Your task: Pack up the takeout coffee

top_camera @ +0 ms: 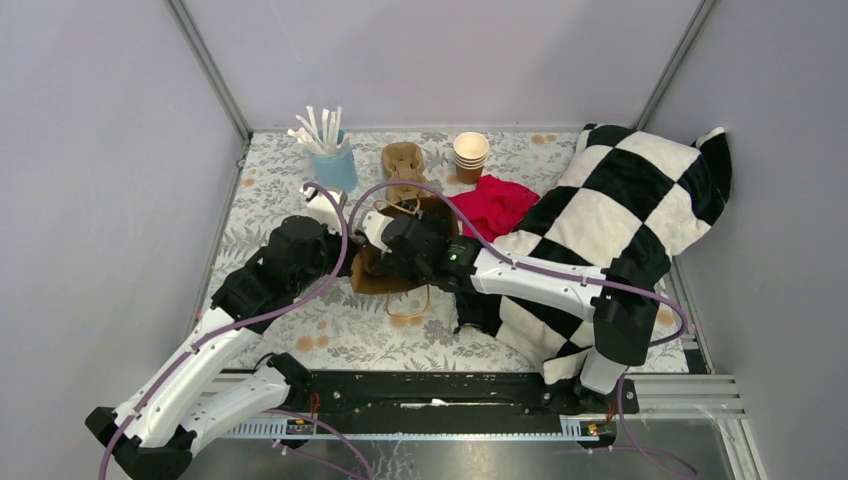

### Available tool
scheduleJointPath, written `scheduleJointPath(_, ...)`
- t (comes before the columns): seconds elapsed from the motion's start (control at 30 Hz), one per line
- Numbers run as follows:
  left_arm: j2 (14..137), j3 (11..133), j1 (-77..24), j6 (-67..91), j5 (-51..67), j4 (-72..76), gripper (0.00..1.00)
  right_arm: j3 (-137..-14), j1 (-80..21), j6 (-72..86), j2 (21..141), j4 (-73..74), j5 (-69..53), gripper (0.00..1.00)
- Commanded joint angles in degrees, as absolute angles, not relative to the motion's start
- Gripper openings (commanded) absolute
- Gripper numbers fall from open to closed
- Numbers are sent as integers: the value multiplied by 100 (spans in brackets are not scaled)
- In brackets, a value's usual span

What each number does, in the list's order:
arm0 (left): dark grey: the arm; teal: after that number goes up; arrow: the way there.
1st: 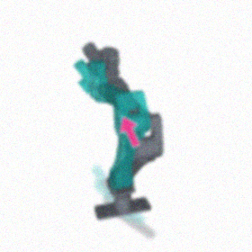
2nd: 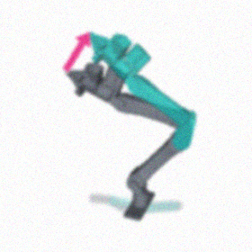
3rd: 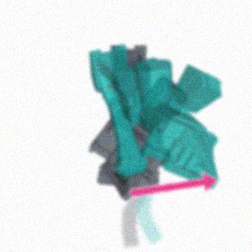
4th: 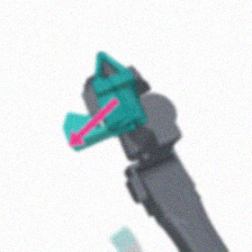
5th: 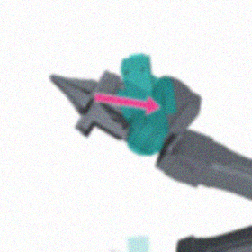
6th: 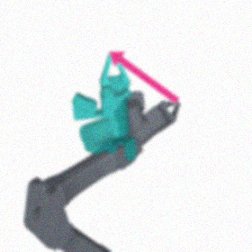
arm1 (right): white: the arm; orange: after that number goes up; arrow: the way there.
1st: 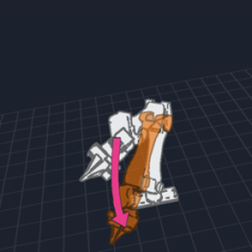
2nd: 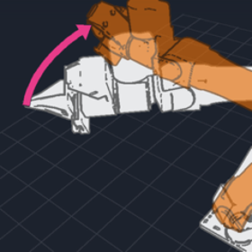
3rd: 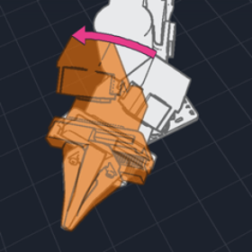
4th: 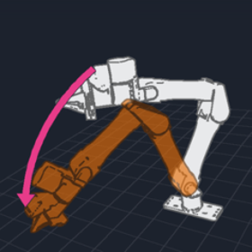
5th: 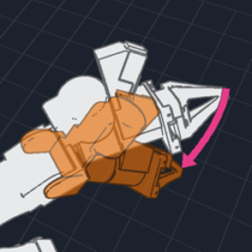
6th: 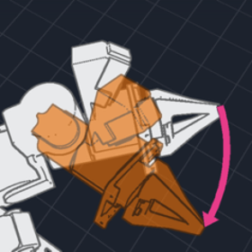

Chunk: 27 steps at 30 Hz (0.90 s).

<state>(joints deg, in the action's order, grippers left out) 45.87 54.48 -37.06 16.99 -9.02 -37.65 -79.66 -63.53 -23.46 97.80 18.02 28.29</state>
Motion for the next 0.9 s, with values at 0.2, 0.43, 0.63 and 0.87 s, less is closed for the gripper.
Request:
scheduleJointPath(0.2, 4603, 5432, -3771, 1677, -606, -3720, 0, -6969, -5935, -3071, 10033, 85, 1961, 100)
scheduleJointPath(0.43, 4607, 5431, -3766, 1696, -597, -3739, 0, -6863, -5704, -3515, 10317, -467, 1739, 100)
scheduleJointPath(0.63, 4622, 5457, -3770, 1718, -624, -3790, 0, -7133, -5636, -3543, 10670, -309, 1949, 100)
scheduleJointPath(0.87, 4615, 5462, -3771, 1734, -690, -3797, 0, -7062, -5603, -3601, 10550, -617, 1847, 98)
